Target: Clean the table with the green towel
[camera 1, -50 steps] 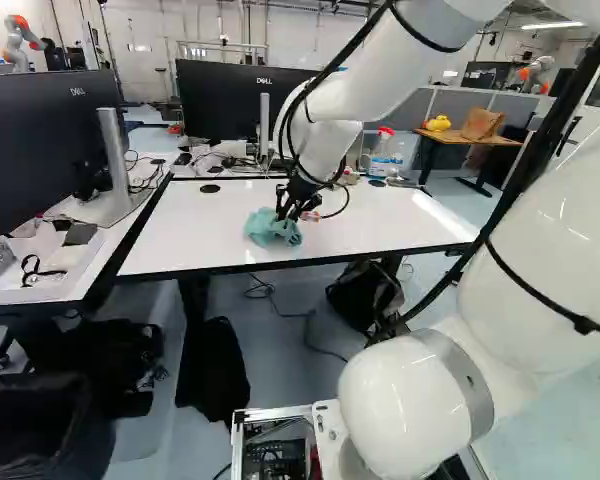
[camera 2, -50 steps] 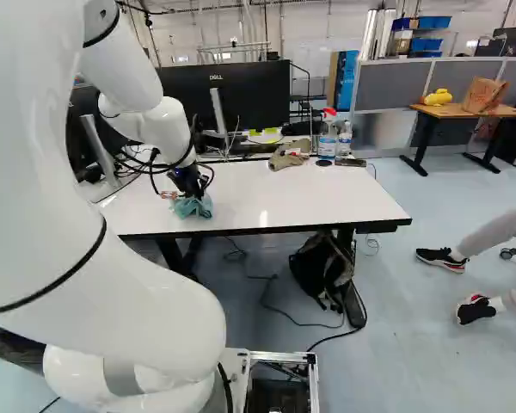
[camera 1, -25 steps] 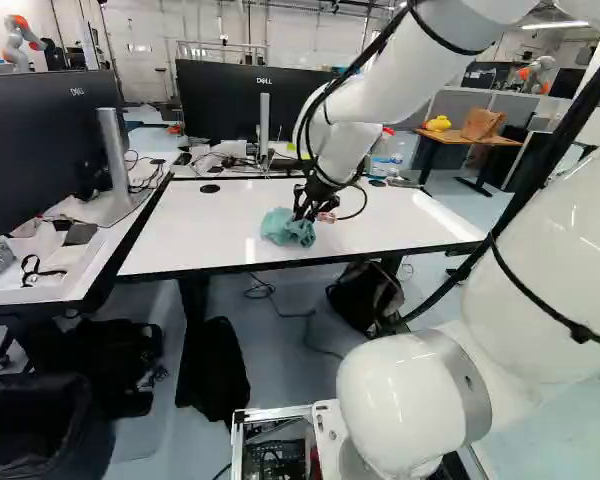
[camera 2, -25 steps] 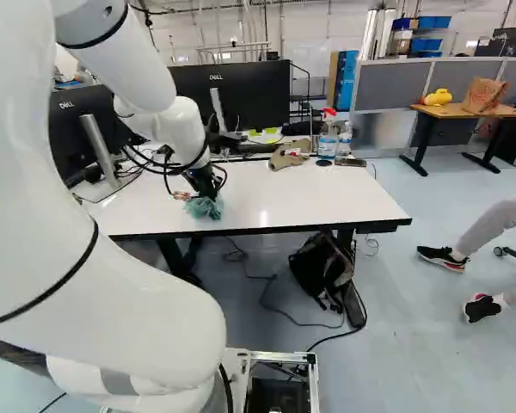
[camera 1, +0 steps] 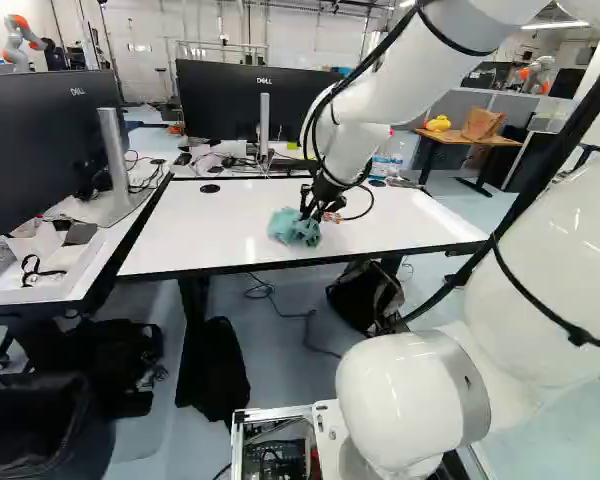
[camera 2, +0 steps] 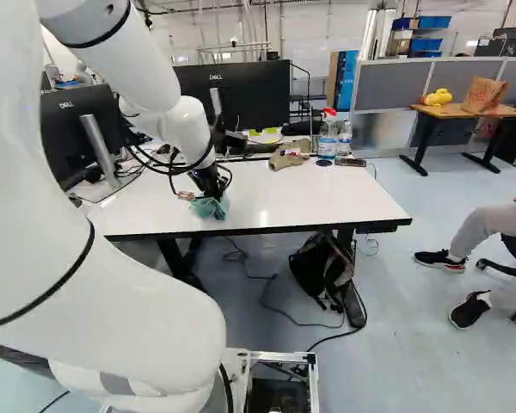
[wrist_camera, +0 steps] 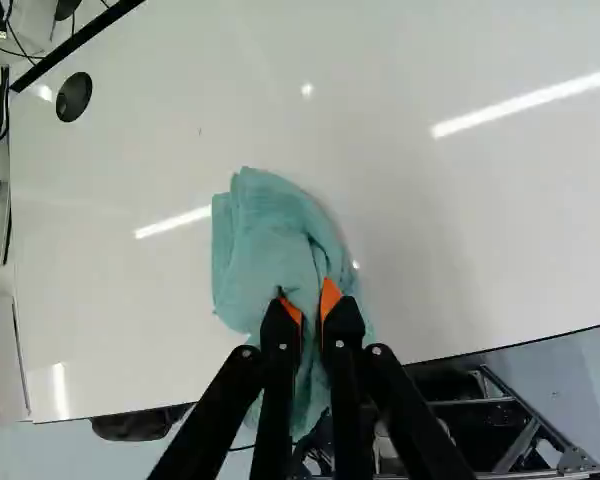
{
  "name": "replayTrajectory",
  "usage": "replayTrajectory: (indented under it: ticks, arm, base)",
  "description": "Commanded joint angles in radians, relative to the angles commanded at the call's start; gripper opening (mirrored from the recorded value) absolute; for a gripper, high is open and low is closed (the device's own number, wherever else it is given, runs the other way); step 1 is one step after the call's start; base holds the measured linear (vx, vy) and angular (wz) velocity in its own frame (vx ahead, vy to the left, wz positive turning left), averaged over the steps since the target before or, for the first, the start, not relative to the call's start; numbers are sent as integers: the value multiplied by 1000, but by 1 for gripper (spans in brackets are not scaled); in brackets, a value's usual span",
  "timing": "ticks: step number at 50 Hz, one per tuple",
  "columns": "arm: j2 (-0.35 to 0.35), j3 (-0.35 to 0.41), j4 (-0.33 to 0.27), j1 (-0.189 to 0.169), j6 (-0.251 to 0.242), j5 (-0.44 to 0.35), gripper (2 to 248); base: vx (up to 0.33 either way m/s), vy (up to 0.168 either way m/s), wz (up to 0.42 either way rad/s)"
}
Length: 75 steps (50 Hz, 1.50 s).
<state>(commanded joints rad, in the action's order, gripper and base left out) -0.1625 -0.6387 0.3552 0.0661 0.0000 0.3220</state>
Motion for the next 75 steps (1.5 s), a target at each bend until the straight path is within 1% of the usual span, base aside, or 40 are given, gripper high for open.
replayTrajectory:
  ticks: [5,11,33,41,59,75]
  arm:
    - [-13,-1,0,0,0,0,41]
    - [-10,-19,0,-1,0,0,41]
    - [44,-128,0,-1,0,0,41]
    - [67,-171,0,6,0,0,41]
    - [169,-272,0,32,0,0,41]
    - [244,-350,0,68,0,0,41]
  base:
    - [0,0,0]
    - [0,0,0]
    - [0,0,0]
    - [0,0,0]
    - [0,0,0]
    - [0,0,0]
